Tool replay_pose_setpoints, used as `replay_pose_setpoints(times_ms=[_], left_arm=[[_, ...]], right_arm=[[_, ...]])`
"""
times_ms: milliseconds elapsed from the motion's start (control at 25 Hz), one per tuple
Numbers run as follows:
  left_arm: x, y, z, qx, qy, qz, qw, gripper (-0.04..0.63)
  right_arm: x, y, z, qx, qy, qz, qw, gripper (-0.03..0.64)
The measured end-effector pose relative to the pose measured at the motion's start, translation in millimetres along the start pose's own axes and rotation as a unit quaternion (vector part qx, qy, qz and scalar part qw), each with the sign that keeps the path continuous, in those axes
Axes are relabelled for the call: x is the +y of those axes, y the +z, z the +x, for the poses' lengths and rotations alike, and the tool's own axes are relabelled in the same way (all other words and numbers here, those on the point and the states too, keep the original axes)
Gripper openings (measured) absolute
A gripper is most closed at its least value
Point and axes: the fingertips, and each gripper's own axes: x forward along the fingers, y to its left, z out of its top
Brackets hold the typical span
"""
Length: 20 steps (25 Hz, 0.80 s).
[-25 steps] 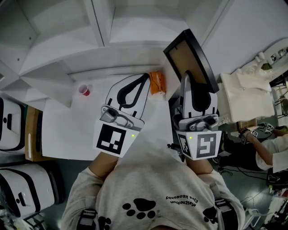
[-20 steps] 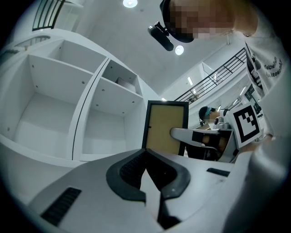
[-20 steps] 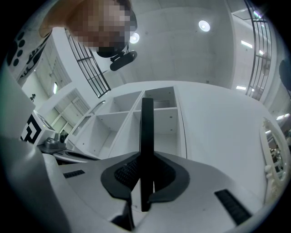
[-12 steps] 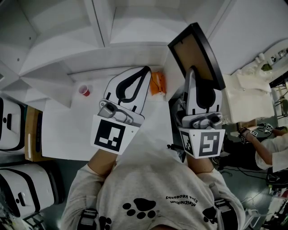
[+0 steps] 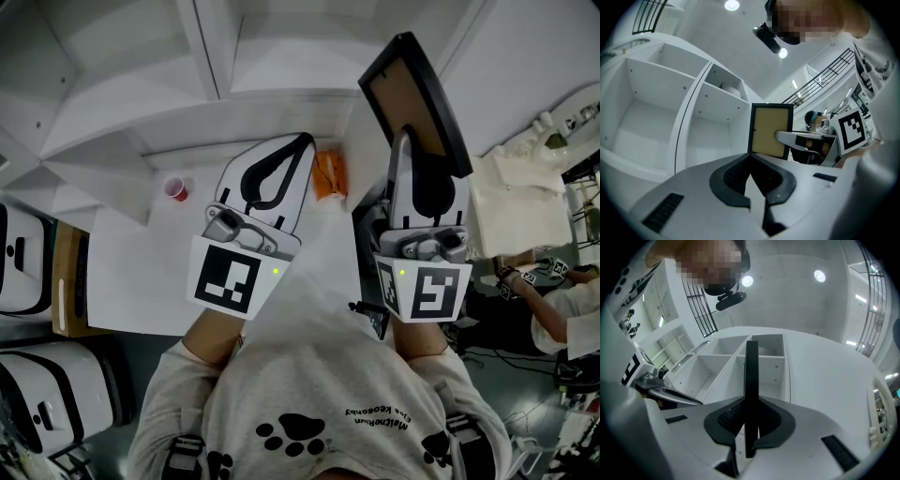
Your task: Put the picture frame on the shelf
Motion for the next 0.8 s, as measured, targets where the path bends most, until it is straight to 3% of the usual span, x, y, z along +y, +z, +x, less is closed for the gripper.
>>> replay_pose_setpoints(times_ms=[440, 800], left_arm=[[2, 2, -1, -0.001, 0.001, -0.001, 1.0, 0.02], [2, 3, -1, -0.003, 0.002, -0.002, 1.0, 0.02]], right_arm=[[7, 4, 20, 0.012, -0.023, -0.109, 0.994, 0.064], [17, -12, 30, 0.075, 0.006, -0.247, 0.966, 0.064]])
